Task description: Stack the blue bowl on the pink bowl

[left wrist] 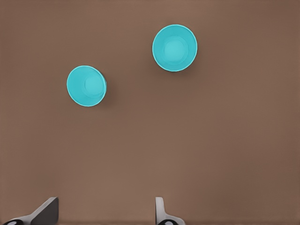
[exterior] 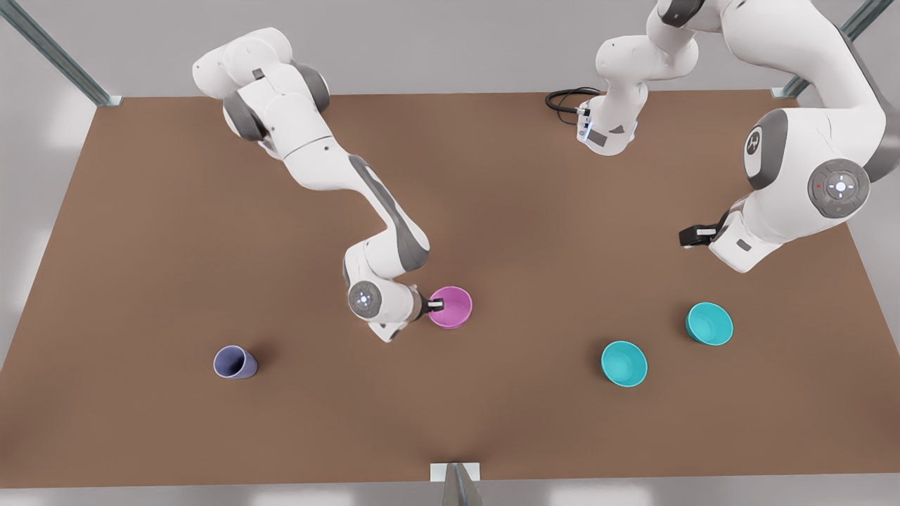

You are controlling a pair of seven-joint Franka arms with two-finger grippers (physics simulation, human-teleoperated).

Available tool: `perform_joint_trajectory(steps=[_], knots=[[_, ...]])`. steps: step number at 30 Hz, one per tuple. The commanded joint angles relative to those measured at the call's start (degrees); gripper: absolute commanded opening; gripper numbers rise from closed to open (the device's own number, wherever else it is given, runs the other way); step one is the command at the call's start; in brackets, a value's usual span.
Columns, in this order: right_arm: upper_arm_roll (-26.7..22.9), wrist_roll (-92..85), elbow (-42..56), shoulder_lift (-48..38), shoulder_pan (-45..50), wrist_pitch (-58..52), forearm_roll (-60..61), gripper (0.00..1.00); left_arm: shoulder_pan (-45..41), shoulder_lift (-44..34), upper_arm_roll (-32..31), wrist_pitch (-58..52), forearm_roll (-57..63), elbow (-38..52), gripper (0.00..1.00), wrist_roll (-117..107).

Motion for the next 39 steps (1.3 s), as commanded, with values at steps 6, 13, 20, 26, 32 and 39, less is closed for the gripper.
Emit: perform_joint_trajectory(steps=[6, 13, 20, 26, 32, 39], knots=[[0.3, 22.6, 0.4, 2.0, 0.7, 7.3, 0.3, 0.47, 0.1, 0.1, 0.0, 0.0, -0.1, 0.0, 1.0, 0.1], [0.3, 22.2, 0.2, -3.1, -1.0, 2.7, -0.3, 1.0, 0.3, 0.3, 0.8, -1.7, 0.5, 0.1, 1.0, 0.8], [0.2, -24.1, -1.0, -22.5, -29.6, -35.3, -33.7, 1.0, 0.9, 1.5, 1.5, -1.5, -0.1, 0.9, 1.0, 1.0], [-0.2, -27.9, -11.9, -45.6, -31.1, -38.6, -38.1, 1.0, 7.7, 13.5, 6.4, 14.8, -3.8, 2.7, 1.0, 7.4], [-0.1, -27.5, -13.6, -45.9, -31.2, -38.7, -38.1, 1.0, 5.6, 28.6, 5.3, 40.4, -4.2, 2.3, 1.0, 14.9], [-0.2, -27.0, -9.0, -42.3, -32.3, -39.4, -37.0, 1.0, 3.2, 33.1, 5.2, 44.3, -13.9, 1.0, 1.0, 20.1]])
